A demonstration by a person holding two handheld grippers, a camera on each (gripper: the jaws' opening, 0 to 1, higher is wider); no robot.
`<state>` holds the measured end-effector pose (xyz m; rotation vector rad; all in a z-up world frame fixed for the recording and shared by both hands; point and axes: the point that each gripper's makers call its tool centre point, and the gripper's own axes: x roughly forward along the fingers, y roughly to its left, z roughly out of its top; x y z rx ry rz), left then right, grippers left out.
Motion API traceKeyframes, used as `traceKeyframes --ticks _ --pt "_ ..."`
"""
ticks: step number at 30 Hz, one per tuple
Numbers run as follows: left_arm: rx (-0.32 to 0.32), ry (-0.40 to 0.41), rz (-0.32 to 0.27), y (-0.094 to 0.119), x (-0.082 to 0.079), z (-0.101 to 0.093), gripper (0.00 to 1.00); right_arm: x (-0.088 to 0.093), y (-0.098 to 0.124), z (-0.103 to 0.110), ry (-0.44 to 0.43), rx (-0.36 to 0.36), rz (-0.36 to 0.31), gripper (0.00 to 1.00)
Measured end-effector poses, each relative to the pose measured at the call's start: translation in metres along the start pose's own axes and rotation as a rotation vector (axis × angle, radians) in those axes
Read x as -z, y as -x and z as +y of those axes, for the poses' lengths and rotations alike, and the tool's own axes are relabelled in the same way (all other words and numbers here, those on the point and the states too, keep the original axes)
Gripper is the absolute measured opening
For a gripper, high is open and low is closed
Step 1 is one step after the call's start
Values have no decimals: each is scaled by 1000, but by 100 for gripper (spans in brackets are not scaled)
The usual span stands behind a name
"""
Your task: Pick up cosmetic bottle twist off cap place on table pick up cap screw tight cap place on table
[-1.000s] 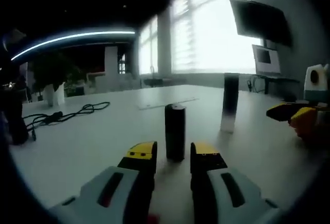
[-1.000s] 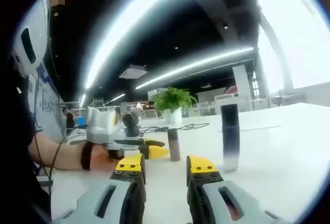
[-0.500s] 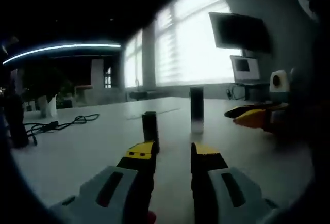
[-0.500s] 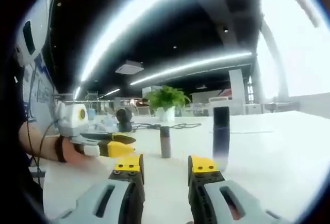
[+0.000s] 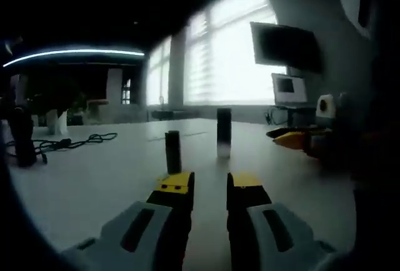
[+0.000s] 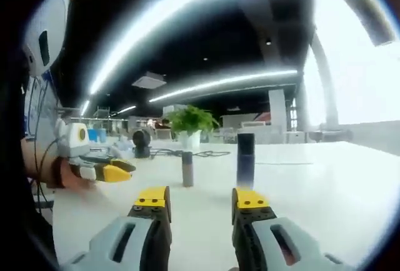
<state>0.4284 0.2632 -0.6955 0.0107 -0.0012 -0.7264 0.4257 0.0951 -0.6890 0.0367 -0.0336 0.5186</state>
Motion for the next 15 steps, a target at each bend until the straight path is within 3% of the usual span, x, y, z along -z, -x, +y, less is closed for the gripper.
traceKeyframes --ticks 2,8,9,12,15 --pt "5 -3 -4 -1 -1 -2 7 2 -1 -4 7 17 9 32" --pt "16 -76 56 -10 7 -5 12 1 -1 -5 4 20 0 32" --pt "-1 -79 38 -11 4 -2 12 0 -1 -4 6 18 -5 32" --pt "10 -9 8 -17 -2 -6 12 0 0 -5 10 19 -4 31" --pt "36 28 20 -24 0 -11 13 0 0 -5 3 20 -9 31"
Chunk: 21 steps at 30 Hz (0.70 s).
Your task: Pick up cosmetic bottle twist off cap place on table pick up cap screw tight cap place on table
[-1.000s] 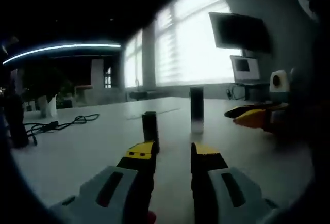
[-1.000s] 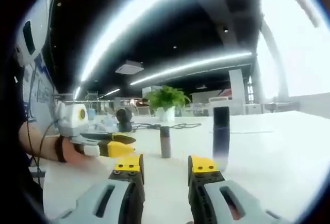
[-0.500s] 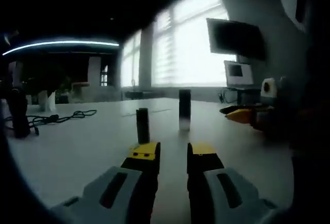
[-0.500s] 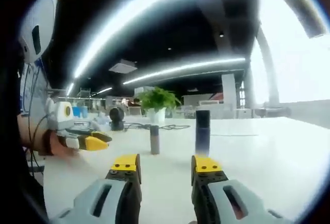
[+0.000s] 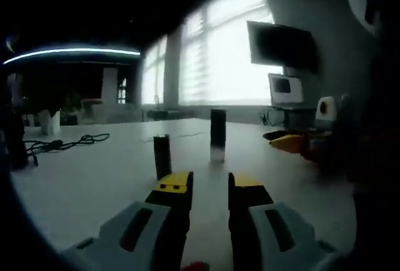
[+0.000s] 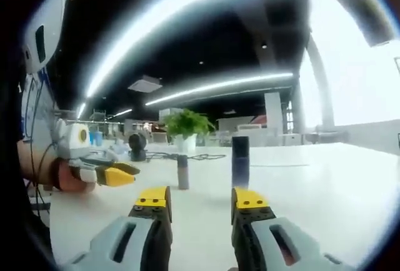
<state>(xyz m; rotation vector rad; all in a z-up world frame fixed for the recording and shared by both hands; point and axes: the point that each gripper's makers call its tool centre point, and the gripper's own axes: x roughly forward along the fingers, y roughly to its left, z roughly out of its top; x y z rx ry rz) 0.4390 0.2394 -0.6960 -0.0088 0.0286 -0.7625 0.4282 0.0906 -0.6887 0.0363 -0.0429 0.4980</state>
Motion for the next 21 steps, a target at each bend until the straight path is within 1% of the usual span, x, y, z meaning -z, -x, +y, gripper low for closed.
traceKeyframes --ticks 1,3,5,6,9,11,12,16,21 --pt "12 12 6 -3 1 -2 12 0 0 -1 0 1 0 31" --pt "12 28 -4 -8 -1 -2 12 -2 1 -1 -13 1 -13 31" --pt "31 51 -16 -14 -4 -4 13 -2 1 -2 -15 2 -14 31" --pt "30 52 -11 -18 -3 -4 13 -3 1 -3 -21 3 -20 31" --pt "45 34 -1 -31 -2 -7 14 -3 2 -5 -25 7 -19 31" --pt "65 18 18 -39 2 -11 16 -2 1 -4 -26 6 -17 31" --pt "74 -7 32 -40 4 -12 16 -2 1 -4 -24 6 -15 31" --pt "81 -1 37 -50 5 -15 15 -2 1 -3 -20 4 -16 31" --pt "71 -2 22 -63 1 -15 15 -3 1 -3 -21 5 -17 30"
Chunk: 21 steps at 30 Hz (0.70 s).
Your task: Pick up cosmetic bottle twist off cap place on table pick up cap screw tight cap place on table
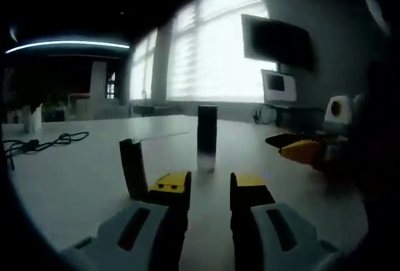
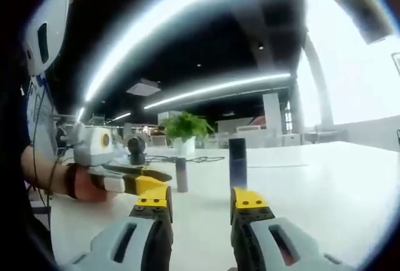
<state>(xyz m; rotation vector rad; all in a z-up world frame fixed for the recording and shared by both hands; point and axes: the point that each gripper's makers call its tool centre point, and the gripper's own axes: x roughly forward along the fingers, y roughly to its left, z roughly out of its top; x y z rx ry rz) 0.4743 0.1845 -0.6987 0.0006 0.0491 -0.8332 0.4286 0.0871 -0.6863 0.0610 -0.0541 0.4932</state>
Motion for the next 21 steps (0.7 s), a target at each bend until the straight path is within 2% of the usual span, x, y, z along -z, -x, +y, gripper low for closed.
traceKeyframes --ticks 10,14,21 --pt "6 -27 -10 -36 -3 4 15 1 0 -1 -3 0 2 30" --pt "2 10 -38 -45 -7 8 17 1 0 -2 -6 2 0 30" --pt "24 47 -46 -58 -9 7 25 0 0 -1 -6 2 -5 31"
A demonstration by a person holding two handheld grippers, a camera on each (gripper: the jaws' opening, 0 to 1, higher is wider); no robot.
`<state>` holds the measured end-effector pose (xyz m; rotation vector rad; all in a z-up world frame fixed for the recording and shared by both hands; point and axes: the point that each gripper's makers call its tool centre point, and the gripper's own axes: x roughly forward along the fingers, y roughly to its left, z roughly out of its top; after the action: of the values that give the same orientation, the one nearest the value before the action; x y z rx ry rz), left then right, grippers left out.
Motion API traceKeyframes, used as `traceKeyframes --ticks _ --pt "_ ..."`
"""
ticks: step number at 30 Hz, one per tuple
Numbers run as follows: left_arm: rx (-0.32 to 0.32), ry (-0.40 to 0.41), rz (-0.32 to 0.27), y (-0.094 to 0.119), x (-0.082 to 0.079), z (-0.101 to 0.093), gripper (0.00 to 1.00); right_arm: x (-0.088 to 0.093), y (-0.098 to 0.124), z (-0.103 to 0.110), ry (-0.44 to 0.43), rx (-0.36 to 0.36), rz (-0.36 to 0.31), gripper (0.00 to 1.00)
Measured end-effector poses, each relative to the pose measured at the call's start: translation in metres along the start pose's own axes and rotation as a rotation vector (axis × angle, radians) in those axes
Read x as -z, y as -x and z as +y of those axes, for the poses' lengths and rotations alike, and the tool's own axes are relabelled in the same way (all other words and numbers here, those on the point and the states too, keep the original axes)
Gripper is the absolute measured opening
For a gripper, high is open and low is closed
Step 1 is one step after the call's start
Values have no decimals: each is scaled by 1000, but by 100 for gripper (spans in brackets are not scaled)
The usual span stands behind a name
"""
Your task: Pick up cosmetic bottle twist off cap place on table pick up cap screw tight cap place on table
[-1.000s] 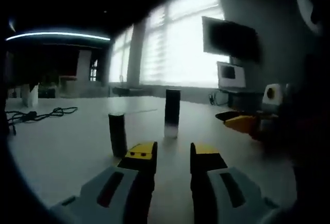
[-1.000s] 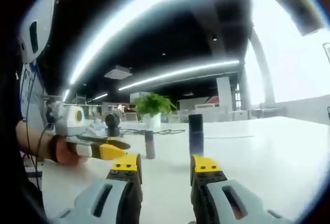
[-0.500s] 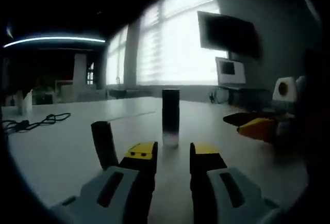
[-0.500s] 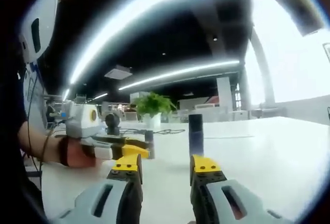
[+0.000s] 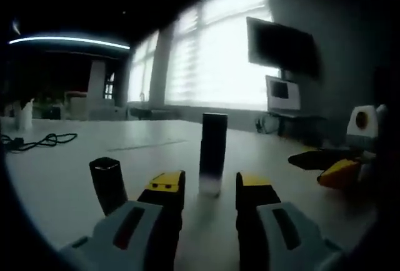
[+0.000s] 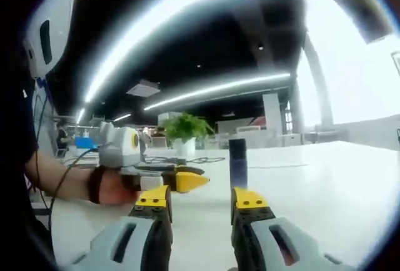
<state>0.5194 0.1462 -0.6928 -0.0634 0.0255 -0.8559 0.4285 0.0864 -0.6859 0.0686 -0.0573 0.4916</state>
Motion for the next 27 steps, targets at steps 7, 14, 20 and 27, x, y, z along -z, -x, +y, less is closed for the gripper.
traceKeyframes --ticks 7,14,20,27 --pt "20 -8 8 -20 1 -2 27 0 0 -1 -3 1 1 30" --pt "29 -23 9 -48 1 -4 27 -1 1 -3 -9 10 -9 30" --pt "59 8 13 -62 2 -11 27 0 1 -4 -6 12 -1 30" --pt "51 2 16 -70 3 -9 26 -1 1 -4 -9 11 -6 29"
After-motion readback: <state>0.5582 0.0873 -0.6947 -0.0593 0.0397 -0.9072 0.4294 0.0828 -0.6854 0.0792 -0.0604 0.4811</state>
